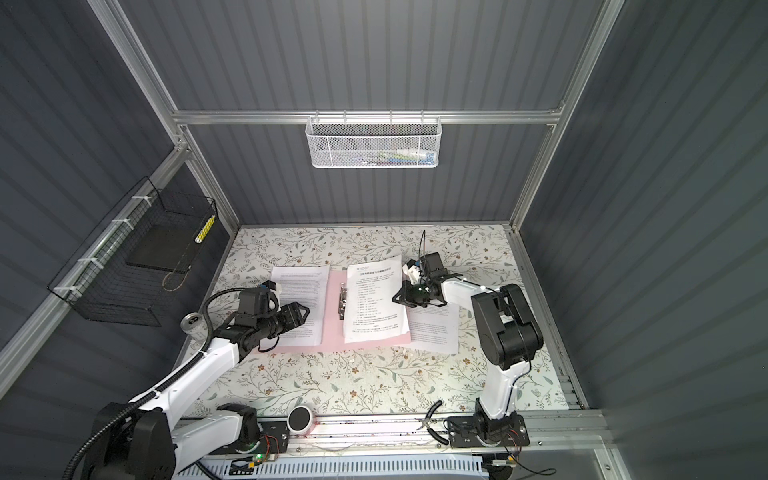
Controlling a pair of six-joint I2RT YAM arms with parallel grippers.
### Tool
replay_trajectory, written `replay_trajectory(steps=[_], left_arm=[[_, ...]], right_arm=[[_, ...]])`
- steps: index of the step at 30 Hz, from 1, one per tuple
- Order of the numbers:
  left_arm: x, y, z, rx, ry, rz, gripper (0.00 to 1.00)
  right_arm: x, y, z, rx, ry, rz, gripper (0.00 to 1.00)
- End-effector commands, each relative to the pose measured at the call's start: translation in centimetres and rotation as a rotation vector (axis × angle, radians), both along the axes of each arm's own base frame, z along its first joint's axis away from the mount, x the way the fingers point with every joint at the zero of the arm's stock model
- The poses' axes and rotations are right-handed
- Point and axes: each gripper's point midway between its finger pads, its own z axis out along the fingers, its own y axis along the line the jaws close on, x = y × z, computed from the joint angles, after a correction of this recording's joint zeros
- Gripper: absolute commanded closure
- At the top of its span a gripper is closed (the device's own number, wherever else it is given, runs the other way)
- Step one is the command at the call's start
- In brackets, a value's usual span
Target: Put the files into the folder
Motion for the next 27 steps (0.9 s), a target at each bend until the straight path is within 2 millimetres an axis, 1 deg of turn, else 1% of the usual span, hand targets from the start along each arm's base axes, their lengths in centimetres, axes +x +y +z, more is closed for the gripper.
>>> replay_trajectory(steps=[1, 9, 13, 19, 23, 27], left_arm=[[0.1, 0.0, 0.5, 0.015, -0.019, -0.01, 0.3], [0.3, -0.1, 0.6, 0.009, -0.021, -0.009, 0.31], [0.3, -0.1, 0.6, 0.008, -0.021, -0.007, 0.31], [0.3, 0.0, 0.5, 0.009, -0.02, -0.007, 0.31], [0.3, -0.1, 0.3, 0.007, -0.016, -0.006, 0.31], [0.2, 0.0, 0.3, 0.008, -0.015, -0.006, 0.31]], right_arm=[[-0.1, -0.5, -0.4, -0.021, 0.005, 0.013, 1.0], [-0.2, -0.3, -0.3, -0.013, 0.006, 0.023, 1.0], [-0.1, -0.2, -0.6, -0.011, 0.014, 0.018, 1.0], [-0.2, 1.2, -0.3, 0.036, 0.039, 0.015, 1.0], [-0.4, 2.2, -0.4, 0.037, 0.054, 0.007, 1.0], [-0.4, 2.1, -0.9, 0.011, 0.069, -0.024, 1.0]])
